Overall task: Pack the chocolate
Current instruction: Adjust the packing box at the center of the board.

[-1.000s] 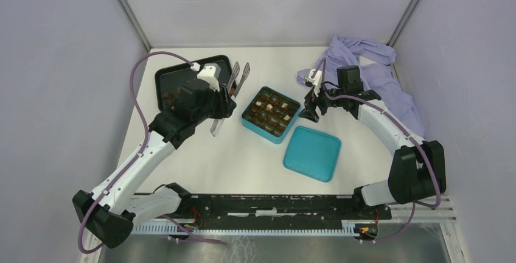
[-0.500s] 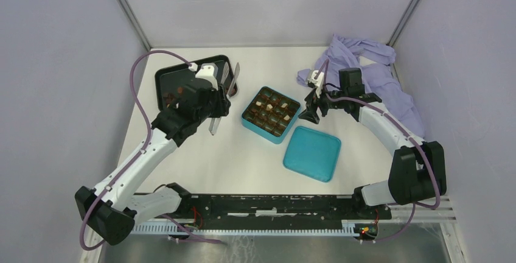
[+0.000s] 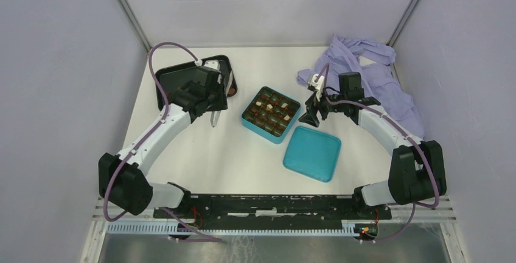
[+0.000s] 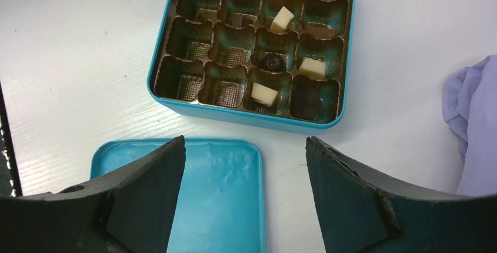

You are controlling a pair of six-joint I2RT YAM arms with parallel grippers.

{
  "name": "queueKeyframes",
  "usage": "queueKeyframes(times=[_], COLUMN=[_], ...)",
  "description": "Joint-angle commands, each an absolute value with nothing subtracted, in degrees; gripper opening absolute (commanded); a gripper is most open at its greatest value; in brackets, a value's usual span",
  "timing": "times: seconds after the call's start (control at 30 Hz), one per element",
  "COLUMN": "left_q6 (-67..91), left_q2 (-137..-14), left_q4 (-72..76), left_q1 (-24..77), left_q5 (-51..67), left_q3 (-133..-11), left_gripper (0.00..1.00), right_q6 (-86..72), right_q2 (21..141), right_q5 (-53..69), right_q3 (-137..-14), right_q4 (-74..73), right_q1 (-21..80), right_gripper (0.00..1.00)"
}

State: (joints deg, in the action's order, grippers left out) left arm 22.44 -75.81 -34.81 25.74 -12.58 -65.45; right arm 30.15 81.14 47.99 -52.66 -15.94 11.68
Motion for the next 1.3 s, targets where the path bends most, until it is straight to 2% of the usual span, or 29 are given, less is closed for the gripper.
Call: queueKeyframes(times=[0.0,0.27,0.6,0.97,1.13,1.17,1.27], left_q6=[19.08,18.29,18.00,19.35,19.12,19.03,18.99], left_q2=[-77.37,-78.24,-75.32,-73.25,-73.30,-73.67,-73.66], left_q4=[-35.29,-36.49,-36.36,-35.73,-36.03,-36.18,-36.50], left_q1=[22.27,16.50,15.75,15.52,15.55,15.56,15.51], left_q5=[-7.97,-1.61,-1.05,-0.79,-0.73,-0.45,-0.48], left_q3=[-69.05,-69.28,-68.38,-66.35,-66.86,-67.18,-67.47], left_gripper=[0.48,0.45,0.45,0.45,0.45,0.45,0.45], right_q6=[29.04,28.36,32.68,32.76,33.48,33.71,34.04], right_q2=[79.24,81.75,106.87,116.54,118.96,119.85,120.39], right_q5=[48.45,46.67,36.67,28.04,25.69,25.43,26.28], right_q3=[-51.73,-53.31,-84.27,-92.02,-93.07,-93.49,-93.78], right_q4=[-12.95,-12.24,-30.85,-32.69,-31.87,-30.95,-30.69], right_q1=[11.21,11.16,15.81,19.92,20.73,21.11,21.52], right_gripper=[0.81,0.80,0.72,0.62,0.54,0.48,0.40])
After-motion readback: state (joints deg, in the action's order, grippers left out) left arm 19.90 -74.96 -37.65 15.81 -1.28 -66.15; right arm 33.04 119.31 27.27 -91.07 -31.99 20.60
